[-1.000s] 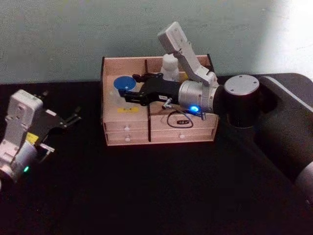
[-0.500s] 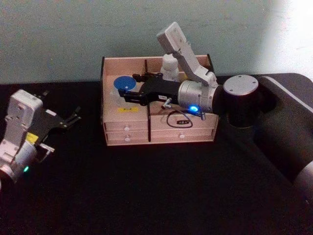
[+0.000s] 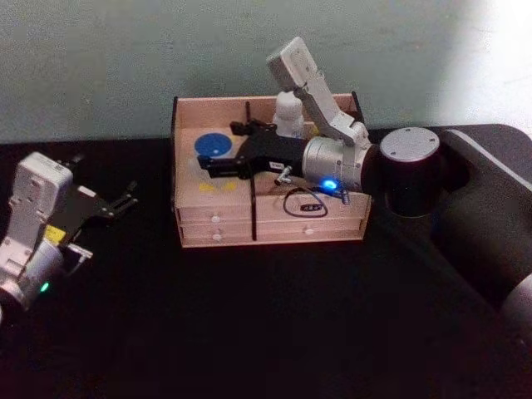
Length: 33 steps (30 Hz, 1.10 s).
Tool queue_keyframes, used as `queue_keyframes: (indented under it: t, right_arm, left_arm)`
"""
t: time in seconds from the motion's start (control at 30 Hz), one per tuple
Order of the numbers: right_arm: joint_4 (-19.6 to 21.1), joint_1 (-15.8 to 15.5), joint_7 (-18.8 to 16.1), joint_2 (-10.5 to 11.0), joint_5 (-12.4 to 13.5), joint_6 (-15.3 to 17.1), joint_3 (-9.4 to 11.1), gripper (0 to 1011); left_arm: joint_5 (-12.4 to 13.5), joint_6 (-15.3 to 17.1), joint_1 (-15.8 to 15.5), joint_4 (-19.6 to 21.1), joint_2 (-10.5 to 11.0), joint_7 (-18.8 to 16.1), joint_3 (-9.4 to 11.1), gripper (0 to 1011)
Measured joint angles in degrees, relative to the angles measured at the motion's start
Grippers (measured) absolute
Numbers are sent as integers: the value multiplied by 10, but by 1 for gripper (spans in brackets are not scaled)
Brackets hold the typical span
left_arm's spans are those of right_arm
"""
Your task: Pick up the facial cleanser and watermelon frost from the table and place them into the tiered storage box.
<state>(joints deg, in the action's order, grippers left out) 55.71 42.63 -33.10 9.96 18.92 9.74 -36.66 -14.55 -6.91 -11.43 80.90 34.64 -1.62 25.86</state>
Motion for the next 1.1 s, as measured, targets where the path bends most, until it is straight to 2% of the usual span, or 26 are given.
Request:
queue_keyframes:
  t: [0.43,0.73,1.1]
  right_arm:
    - [3,-2,-1,0,3,0,5,1002]
    - [46,-24,5,6,33,-13,41,1002]
    - [99,-47,38,20,67,-36,85,1002]
  left_arm:
    - [0,0,0,0,0,0,0,1001]
    - [0,0,0,0,0,0,0,1001]
    - [0,0,0,0,0,0,0,1001]
